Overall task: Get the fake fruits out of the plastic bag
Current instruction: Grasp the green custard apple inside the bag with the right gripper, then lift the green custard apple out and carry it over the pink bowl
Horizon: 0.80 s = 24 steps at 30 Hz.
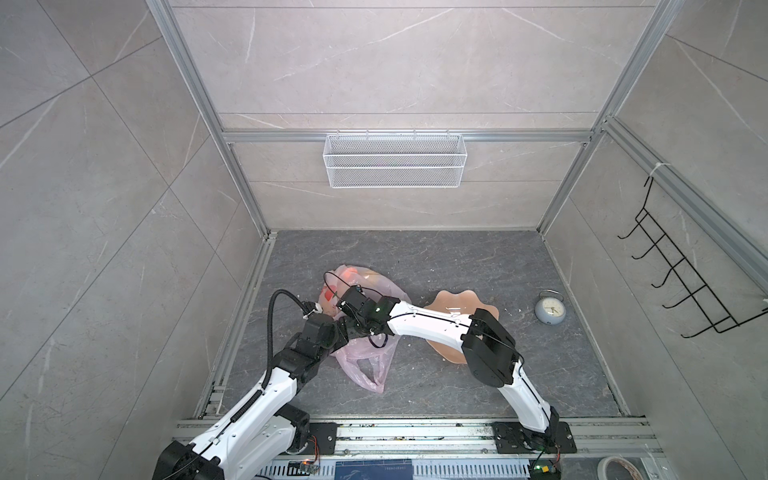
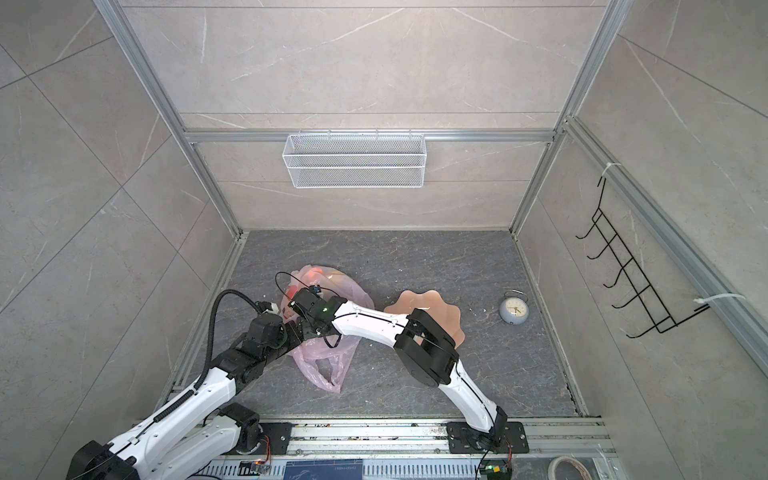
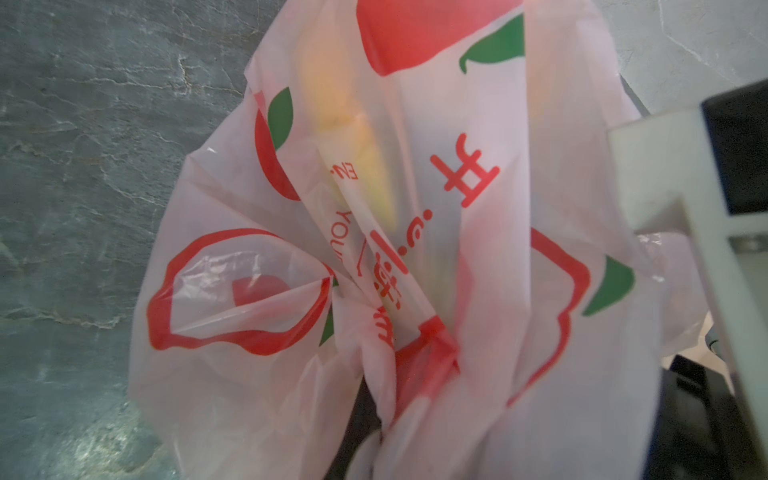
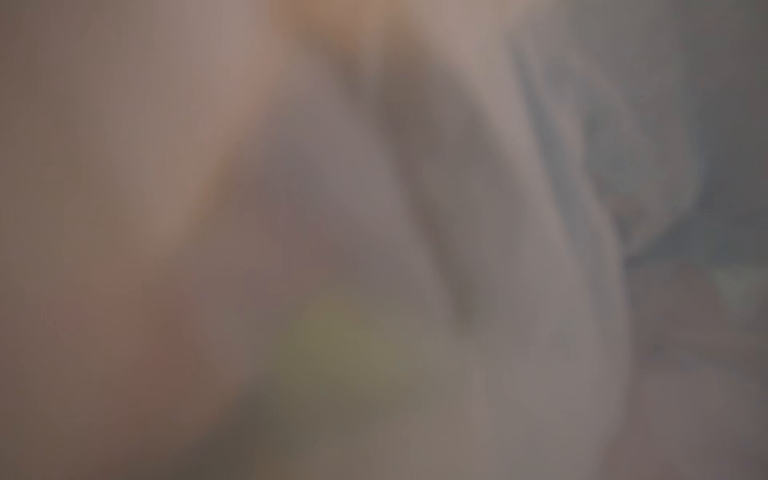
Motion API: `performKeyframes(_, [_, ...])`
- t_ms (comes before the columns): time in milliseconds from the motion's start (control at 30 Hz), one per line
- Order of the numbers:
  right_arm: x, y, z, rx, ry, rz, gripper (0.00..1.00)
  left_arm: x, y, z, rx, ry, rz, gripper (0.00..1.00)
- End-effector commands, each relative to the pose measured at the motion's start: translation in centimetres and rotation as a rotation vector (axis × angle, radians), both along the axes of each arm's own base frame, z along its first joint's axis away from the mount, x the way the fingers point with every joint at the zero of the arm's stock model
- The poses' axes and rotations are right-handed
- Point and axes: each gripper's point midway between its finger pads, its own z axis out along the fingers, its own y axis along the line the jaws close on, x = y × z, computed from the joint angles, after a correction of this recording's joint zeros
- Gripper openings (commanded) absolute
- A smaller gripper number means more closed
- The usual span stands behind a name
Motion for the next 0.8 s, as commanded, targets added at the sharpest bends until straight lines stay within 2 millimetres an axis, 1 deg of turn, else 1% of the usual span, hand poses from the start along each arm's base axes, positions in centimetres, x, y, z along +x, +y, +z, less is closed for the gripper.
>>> performKeyframes(0, [0.3, -0.2, -0.7, -0.049, -0.001, -0.023, 0.77, 0.3, -0.5, 0.9, -0.02, -0.036, -0.018, 0.0])
performKeyframes(133, [0.4, -0.2, -0.2, -0.045, -0.014, -0.016, 0.7, 0.3, -0.4, 0.6, -0.012, -0.03, -0.015, 0.0])
performKeyframes(167, [0.4, -0.2, 0.1, -0.043, -0.017, -0.012, 0.66, 0.3, -0.4, 0.6, -0.013, -0.03, -0.015, 0.0])
performKeyframes(233, [0.4, -0.2, 0.8, -0.03, -0.028, -0.004, 0.62, 0.3, -0.4, 0.6, -0.011, -0.032, -0.014, 0.0])
performKeyframes(400, [0.3, -0.4, 3.1, 0.013, -0.062, 0.004, 0.6, 0.5, -0.4, 0.5, -0.007, -0.029, -0.014, 0.0])
performKeyframes(600, [-0.2, -0.7, 4.8, 0.05, -0.069, 0.018, 0.57, 0.6, -0.3, 0.3, 0.003, -0.024, -0.012, 0.0])
performKeyframes(767, [-0.9, -2.0, 7.4, 0.084, -0.096, 0.025, 0.56, 0.7, -0.5, 0.2, 0.01, -0.018, -0.025, 0.0])
